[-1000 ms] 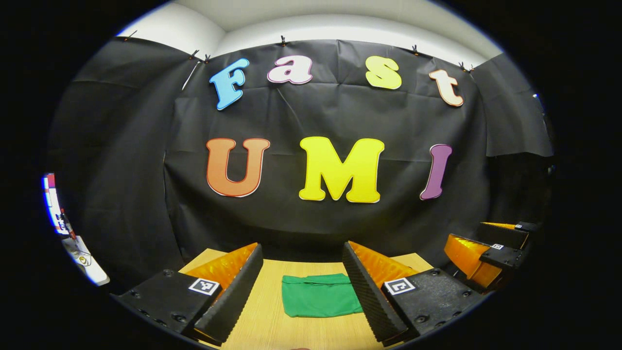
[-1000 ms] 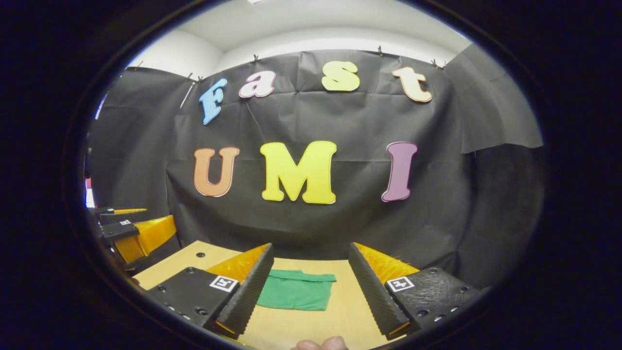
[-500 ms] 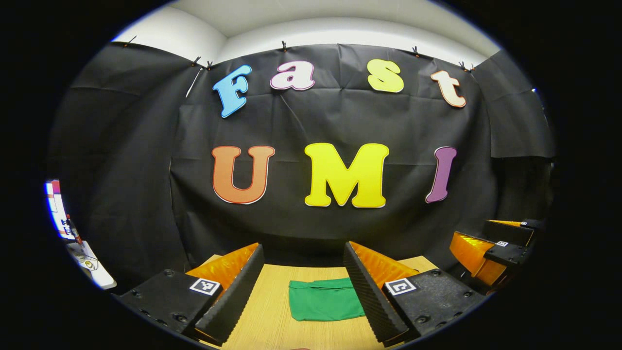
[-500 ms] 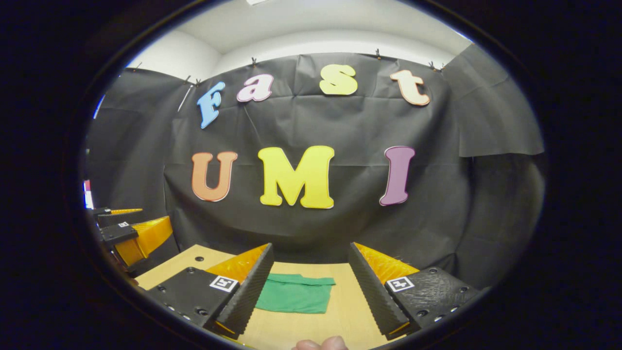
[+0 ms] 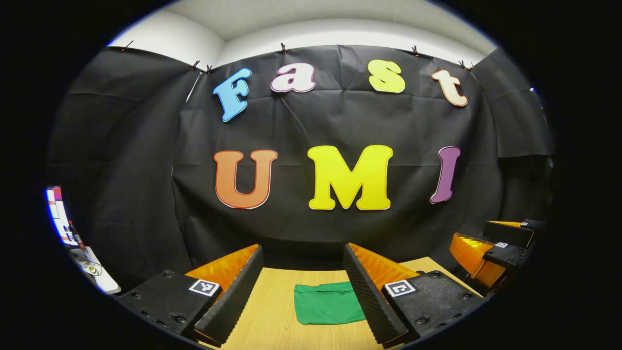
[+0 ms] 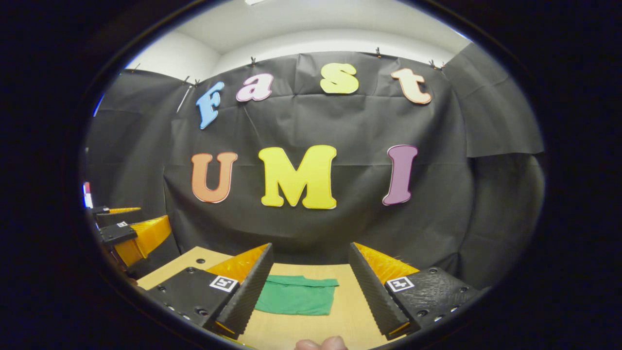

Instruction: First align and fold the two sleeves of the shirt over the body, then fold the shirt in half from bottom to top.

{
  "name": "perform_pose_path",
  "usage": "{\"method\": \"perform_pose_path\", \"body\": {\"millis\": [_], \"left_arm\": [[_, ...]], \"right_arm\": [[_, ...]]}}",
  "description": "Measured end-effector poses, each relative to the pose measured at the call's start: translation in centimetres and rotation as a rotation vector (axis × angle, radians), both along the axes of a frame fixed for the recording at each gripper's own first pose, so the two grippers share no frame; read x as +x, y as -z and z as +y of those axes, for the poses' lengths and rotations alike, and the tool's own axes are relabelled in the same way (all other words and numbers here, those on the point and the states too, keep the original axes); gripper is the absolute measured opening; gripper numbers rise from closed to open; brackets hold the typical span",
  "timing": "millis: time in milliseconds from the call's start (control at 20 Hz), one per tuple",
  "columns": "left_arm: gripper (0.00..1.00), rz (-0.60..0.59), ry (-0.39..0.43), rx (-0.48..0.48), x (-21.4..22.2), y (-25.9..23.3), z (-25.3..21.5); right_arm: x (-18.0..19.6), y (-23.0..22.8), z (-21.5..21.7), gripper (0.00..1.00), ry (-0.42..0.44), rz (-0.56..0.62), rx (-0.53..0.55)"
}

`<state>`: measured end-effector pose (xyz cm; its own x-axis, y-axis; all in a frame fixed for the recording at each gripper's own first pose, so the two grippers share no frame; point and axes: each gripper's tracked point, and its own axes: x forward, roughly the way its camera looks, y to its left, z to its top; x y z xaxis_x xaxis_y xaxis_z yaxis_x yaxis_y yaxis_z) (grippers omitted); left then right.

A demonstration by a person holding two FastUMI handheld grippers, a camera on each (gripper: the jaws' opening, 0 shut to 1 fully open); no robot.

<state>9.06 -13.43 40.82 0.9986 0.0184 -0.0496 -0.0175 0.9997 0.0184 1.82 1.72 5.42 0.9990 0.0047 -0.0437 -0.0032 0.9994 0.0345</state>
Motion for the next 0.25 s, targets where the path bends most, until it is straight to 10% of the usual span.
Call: {"method": "perform_pose_path", "body": {"millis": [250], "left_arm": [[1.00,0.005,-0.004,0.009,1.5,-0.5,0.7]], "right_arm": [[0.8,-0.4,0.5,0.94,0.002,-0.013,0.002]]}}
